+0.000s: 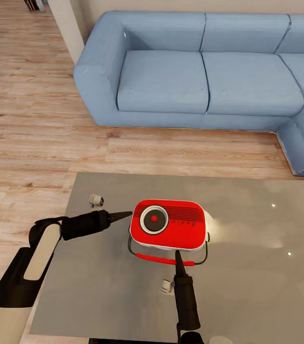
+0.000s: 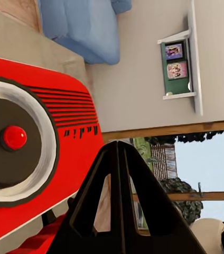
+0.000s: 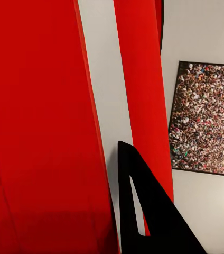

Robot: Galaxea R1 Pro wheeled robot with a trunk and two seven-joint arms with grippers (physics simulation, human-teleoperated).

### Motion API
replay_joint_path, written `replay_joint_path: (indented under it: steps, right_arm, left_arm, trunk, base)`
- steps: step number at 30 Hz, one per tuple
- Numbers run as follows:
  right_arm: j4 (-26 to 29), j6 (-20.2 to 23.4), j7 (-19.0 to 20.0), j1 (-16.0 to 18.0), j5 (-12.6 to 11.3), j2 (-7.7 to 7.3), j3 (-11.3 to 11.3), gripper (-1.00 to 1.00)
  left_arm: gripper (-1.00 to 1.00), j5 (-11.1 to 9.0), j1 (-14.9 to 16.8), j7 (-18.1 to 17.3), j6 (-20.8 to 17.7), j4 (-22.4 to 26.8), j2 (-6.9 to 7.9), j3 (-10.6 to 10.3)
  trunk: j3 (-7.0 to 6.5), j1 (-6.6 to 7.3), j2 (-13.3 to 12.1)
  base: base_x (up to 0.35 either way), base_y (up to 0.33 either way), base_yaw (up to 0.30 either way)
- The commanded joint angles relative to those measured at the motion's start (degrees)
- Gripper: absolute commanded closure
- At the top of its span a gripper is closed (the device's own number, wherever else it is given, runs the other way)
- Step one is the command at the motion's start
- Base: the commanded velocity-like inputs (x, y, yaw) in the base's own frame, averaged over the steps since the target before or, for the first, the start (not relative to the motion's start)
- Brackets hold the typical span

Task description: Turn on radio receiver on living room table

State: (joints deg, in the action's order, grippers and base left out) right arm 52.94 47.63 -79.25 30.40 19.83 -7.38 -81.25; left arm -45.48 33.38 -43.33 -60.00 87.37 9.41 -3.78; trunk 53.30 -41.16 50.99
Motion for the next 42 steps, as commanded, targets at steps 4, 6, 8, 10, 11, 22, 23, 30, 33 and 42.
replay_joint_path:
  steps: [4, 6, 8, 10, 11, 22, 23, 30, 33, 42]
  right_arm:
    - [0.4, 0.2, 0.0, -0.6, 0.2, 0.0, 0.0, 1.0]
    - [0.5, 0.2, 0.0, -0.8, 0.2, 0.05, -0.1, 1.0]
    - [0.6, 0.2, 0.0, -0.9, 0.1, 0.17, -0.1, 1.0]
    - [0.6, 0.2, -0.1, -0.9, 0.1, 0.28, -0.1, 1.0]
    - [0.7, 0.2, -0.1, -0.9, 0.1, 0.3, -0.1, 1.0]
    - [0.8, 0.3, -1.8, -1.0, 0.0, 0.34, 0.0, 1.0]
    - [0.8, 0.3, -1.8, -1.0, 0.0, 0.34, 0.0, 1.0]
    - [1.4, 0.3, -2.0, -1.9, -0.2, 0.93, 0.0, 1.0]
    - [1.6, 0.1, -1.7, -3.2, -0.1, 1.22, 0.1, 1.0]
    - [1.6, 0.2, -1.7, -3.6, -0.1, 1.99, 0.3, 1.0]
  left_arm:
    - [1.0, 0.0, 0.0, 0.0, 0.0, 0.0, -0.01, 0.0]
    - [1.0, 0.0, 0.2, 0.2, 0.0, 0.0, -0.05, 0.0]
    - [1.0, -0.1, 0.9, 1.1, 0.0, 0.0, -0.22, -0.2]
    - [1.0, -0.2, 1.6, 3.2, 0.0, 0.0, -1.51, -1.5]
    - [1.0, -0.2, 1.9, 4.7, 0.0, 0.0, -2.35, -2.4]
    - [1.0, -0.9, 3.7, 9.9, 0.0, -0.4, -4.98, -4.4]
    - [1.0, -0.9, 3.7, 10.0, 0.0, -0.4, -4.99, -4.4]
    - [1.0, -0.9, 3.7, 10.0, 0.0, -1.2, -5.02, -4.4]
    - [1.0, -0.9, 3.7, 10.0, 0.0, -1.3, -5.05, -4.4]
    - [1.0, -0.9, 3.7, 10.1, 0.0, -1.6, -5.14, -4.4]
  trunk:
    - [0.0, 0.0, 0.0]
    - [0.0, 0.0, 0.0]
    - [0.0, 0.0, 0.0]
    - [0.0, 0.0, 0.0]
    - [0.0, 0.0, 0.0]
    - [0.0, 0.0, 0.0]
    - [0.0, 0.0, 0.0]
    - [0.0, 0.0, 0.0]
    - [0.0, 0.0, 0.0]
    - [0.0, 0.0, 0.0]
  base:
    - [0.0, 0.0, 0.0]
    - [0.0, 0.0, 0.0]
    - [0.0, 0.0, 0.0]
    - [0.0, 0.0, 0.0]
    - [0.0, 0.0, 0.0]
    - [0.0, 0.0, 0.0]
    - [0.0, 0.0, 0.0]
    - [0.0, 0.0, 0.0]
    - [0.0, 0.0, 0.0]
    - [0.0, 0.0, 0.0]
